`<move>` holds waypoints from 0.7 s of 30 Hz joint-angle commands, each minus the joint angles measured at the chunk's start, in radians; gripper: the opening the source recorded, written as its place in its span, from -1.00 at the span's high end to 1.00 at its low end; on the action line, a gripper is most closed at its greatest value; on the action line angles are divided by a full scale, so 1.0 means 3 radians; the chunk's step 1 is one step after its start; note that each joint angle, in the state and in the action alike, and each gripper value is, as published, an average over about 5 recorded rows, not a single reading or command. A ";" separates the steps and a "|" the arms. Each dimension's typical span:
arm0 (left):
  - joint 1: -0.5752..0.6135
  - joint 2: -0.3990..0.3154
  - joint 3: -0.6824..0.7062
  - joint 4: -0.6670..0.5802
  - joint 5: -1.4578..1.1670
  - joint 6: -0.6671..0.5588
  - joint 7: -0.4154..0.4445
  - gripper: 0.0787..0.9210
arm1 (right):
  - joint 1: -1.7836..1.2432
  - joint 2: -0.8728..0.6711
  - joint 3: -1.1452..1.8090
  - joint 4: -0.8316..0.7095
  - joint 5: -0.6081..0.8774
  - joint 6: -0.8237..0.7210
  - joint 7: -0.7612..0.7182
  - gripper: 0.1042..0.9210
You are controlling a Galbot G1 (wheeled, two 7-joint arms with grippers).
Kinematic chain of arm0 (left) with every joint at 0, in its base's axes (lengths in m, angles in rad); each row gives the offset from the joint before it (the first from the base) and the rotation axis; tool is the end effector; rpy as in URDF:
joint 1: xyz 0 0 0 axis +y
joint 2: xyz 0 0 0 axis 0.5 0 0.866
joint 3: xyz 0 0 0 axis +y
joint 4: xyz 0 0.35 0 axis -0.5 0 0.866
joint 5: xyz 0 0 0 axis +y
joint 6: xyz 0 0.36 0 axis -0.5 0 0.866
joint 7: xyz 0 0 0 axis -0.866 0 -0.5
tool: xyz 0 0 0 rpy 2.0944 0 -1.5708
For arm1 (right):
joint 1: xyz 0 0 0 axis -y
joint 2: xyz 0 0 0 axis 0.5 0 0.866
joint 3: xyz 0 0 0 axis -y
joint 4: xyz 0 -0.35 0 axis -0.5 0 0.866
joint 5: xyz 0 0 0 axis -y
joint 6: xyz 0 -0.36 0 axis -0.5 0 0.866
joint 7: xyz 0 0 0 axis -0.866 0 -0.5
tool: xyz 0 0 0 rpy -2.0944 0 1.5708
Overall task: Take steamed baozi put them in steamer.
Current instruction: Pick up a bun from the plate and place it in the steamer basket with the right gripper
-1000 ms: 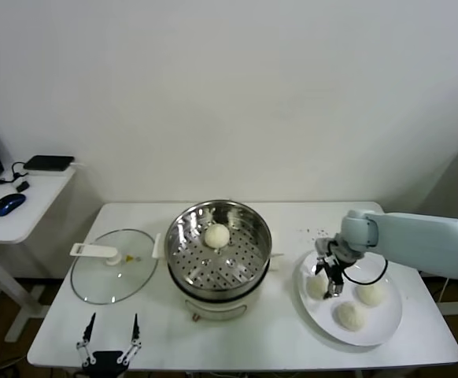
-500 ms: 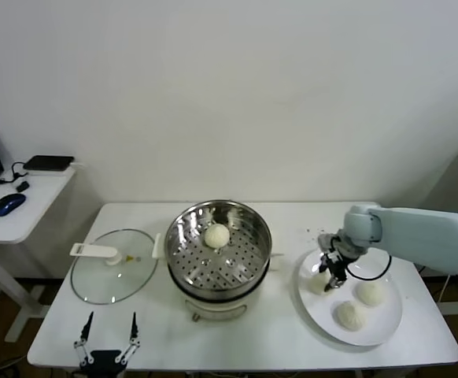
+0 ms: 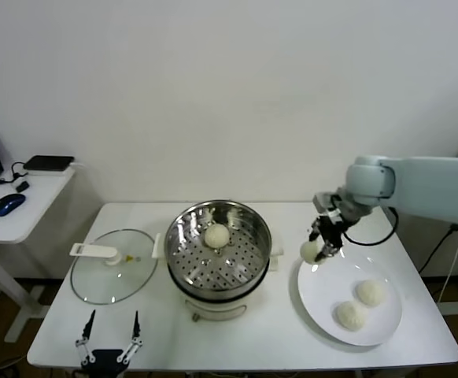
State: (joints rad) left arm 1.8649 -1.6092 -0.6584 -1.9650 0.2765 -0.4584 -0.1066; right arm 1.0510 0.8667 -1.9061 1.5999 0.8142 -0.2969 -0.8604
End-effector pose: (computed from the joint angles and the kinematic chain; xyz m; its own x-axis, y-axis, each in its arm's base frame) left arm 0.0696 0.0365 -0.3862 -0.9940 -0.0988 -0.0463 -0.1084 0.9430 0.3146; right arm 0.4922 -0.0406 -0.0286 -0.1051 -0.2076 0.9725 -0.9802 -0.1435 -0.1365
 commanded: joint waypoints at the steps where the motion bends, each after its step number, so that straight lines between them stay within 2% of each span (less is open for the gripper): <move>1: 0.0002 0.0054 0.0024 -0.0034 0.0024 0.0005 0.0003 -0.77 | 0.0651 0.0466 0.0058 0.0222 0.0862 -0.0145 0.0050 -0.01; 12: 0.0035 0.0058 0.0032 -0.0085 0.0034 0.0005 0.0003 -0.77 | -0.0157 0.1357 0.0626 -0.0258 0.0808 -0.0335 0.0338 -0.01; 21: 0.0029 0.0049 0.0023 -0.0069 0.0031 0.0010 0.0004 -0.77 | -0.0734 0.1884 0.0874 -0.0887 0.0638 -0.0366 0.0411 -0.01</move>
State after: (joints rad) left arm 1.8739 -1.5978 -0.6521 -1.9885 0.2855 -0.4565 -0.1058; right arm 0.9820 1.2434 -1.7313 1.4873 1.0047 -0.3870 -0.7676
